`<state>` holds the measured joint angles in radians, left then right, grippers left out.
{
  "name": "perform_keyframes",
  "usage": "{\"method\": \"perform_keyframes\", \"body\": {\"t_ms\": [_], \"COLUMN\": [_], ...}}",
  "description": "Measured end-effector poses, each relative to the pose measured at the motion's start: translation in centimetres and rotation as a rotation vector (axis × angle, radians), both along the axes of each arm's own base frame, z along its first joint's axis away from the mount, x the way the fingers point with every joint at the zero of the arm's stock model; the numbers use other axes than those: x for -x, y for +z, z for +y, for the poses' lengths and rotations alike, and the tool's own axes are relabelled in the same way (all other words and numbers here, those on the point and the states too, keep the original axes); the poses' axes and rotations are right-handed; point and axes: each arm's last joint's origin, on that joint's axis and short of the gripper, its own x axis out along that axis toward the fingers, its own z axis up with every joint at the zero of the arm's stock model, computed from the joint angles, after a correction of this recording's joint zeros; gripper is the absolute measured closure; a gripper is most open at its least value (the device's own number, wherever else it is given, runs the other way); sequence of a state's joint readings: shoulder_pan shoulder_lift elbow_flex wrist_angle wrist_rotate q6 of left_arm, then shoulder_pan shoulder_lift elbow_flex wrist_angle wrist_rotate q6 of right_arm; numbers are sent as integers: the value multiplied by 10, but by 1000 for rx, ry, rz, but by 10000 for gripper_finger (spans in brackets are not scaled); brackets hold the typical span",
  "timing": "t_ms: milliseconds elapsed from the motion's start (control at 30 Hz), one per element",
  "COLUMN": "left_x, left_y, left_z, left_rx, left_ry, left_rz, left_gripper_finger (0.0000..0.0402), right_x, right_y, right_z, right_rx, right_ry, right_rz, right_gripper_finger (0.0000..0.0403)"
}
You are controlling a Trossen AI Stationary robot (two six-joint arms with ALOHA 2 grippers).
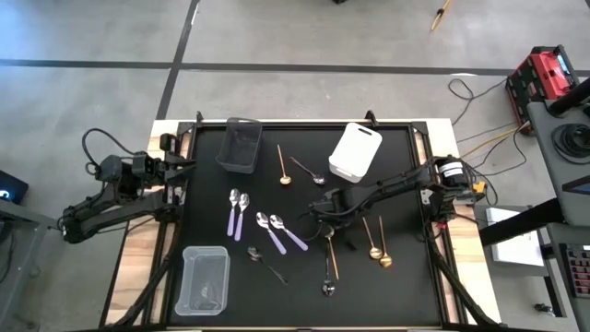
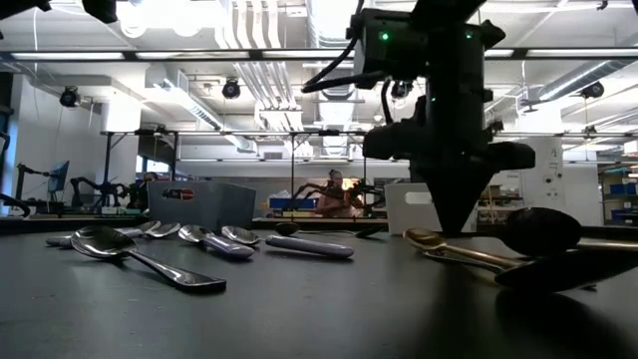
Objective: Sort silverware by color (type)
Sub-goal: Put the black spoon into the white bin
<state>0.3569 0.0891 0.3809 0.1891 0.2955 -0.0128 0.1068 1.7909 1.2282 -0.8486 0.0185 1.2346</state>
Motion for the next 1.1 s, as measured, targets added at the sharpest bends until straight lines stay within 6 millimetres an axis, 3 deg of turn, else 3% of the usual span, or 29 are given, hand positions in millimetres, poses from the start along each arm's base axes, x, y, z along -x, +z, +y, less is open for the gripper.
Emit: {"method": "perform_keyframes", "body": {"t_ms": [267,600,1100], "left_x": [0,0,0], "left_y": [0,0,0], "left_z": [0,0,0], "left_rx": [0,0,0], "left_ry": [0,0,0], "left_rz": [0,0,0], "left_gripper_finger": [363,363,363], "right_x": [-1,-2,2], "right_y": [-3,-3,-5], "right_z": [-2,-2,-2], "right_rx": [37,38,43], "right_ry": [1,7,64], "right_rz": [8,2,33], "right_gripper_finger": [385,304,299]}}
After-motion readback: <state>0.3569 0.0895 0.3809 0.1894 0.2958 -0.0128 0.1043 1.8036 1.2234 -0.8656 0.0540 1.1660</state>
